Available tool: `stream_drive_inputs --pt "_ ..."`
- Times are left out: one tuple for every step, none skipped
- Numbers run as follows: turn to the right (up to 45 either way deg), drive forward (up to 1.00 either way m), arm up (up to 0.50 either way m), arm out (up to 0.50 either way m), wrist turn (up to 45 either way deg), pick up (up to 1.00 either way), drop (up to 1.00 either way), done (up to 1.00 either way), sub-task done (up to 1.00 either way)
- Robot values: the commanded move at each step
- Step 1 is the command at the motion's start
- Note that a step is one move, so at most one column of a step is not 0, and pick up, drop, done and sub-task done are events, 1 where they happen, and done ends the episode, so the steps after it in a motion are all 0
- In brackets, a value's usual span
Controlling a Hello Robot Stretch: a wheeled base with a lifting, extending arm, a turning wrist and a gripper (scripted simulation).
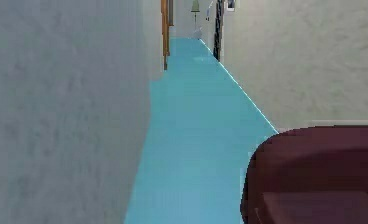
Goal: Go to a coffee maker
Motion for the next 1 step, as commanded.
stream_drive_inputs --pt "0.0 1.00 0.00 0.00 0.0 0.00 0.00 0.00 0.00"
